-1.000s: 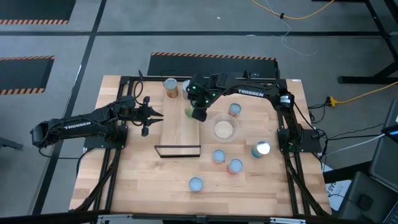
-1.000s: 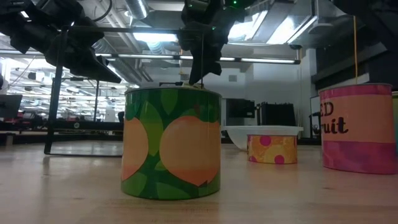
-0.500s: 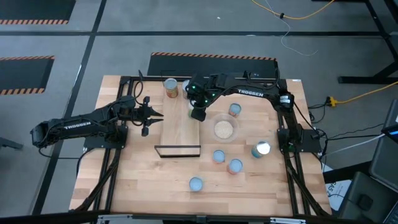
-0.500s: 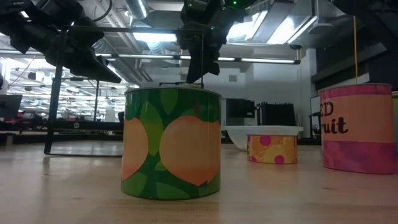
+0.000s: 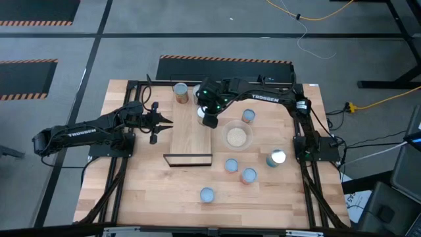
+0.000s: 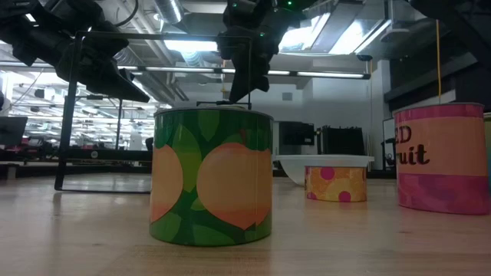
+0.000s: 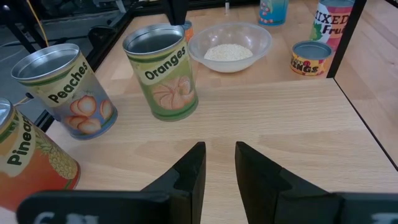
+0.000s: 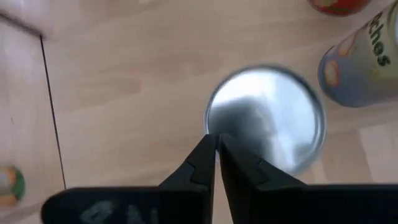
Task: Pick and place cans onto a shelf
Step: Put the large canned oranges on the shelf
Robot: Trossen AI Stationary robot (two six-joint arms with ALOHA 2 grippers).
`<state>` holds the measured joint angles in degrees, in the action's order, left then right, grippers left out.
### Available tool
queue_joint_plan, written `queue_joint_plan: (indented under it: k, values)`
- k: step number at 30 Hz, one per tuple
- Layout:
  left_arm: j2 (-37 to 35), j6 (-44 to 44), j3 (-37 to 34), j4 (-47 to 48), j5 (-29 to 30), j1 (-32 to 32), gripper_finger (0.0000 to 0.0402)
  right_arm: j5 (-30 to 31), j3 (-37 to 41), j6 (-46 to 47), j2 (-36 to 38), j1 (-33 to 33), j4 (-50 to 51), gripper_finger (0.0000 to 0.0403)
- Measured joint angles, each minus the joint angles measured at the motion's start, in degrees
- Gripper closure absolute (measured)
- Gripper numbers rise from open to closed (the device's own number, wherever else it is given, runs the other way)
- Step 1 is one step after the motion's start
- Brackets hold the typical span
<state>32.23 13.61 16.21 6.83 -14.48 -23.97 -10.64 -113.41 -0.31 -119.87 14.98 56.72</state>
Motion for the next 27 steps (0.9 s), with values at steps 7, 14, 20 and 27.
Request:
queue_joint_plan:
  k: [7, 14, 20, 27]
  values:
    - [0.01, 0.0, 0.01, -0.14, 0.0, -0.01, 0.0321, 0.01, -1.2, -3.29, 3.56, 0.0, 7.06, 0.0374]
    - [0.02, -0.09, 0.0, -2.74, -0.02, 0.0, 0.0321, 0.47, -1.1, -5.01, 6.14, -0.22, 10.2, 0.0374]
    - [0.0, -1.88, 0.02, -10.86, -0.02, 0.0, 0.0321, 0.74, 4.68, -5.69, 9.87, -0.24, 10.66, 0.0374]
    - [0.04, -2.74, 0.02, -19.15, -0.09, 0.29, 0.0321, 1.66, 19.65, -1.37, 21.26, -0.26, 6.87, 0.0374]
